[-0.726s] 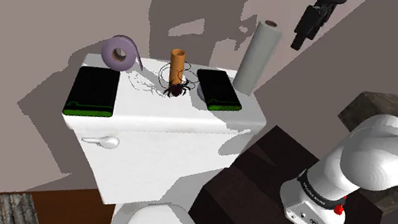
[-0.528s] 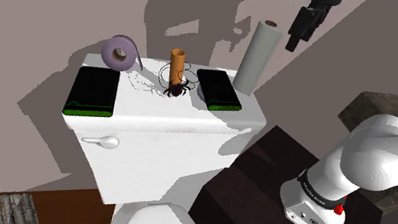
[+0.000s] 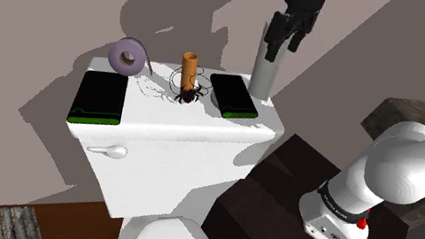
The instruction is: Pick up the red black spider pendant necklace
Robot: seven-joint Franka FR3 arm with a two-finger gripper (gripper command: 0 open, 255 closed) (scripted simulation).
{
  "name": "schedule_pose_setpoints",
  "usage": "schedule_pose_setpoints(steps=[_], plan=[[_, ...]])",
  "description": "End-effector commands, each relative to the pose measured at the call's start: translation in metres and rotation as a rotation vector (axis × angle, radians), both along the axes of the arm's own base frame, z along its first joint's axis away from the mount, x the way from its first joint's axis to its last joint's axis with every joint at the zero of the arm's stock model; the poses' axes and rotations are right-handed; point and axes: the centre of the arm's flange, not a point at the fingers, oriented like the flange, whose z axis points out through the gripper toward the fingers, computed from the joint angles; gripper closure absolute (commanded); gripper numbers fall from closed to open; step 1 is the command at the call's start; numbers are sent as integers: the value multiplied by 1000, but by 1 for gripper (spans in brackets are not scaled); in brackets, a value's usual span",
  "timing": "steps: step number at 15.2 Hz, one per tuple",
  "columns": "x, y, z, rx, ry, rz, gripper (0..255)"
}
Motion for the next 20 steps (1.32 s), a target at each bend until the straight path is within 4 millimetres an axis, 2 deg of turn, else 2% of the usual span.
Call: schedule_pose_setpoints(steps=[1, 13, 20], plan=[[14, 21, -9, 10, 5, -20, 0], [95, 146, -45, 62, 32, -130, 0], [98, 150, -77, 64, 32, -133, 0]])
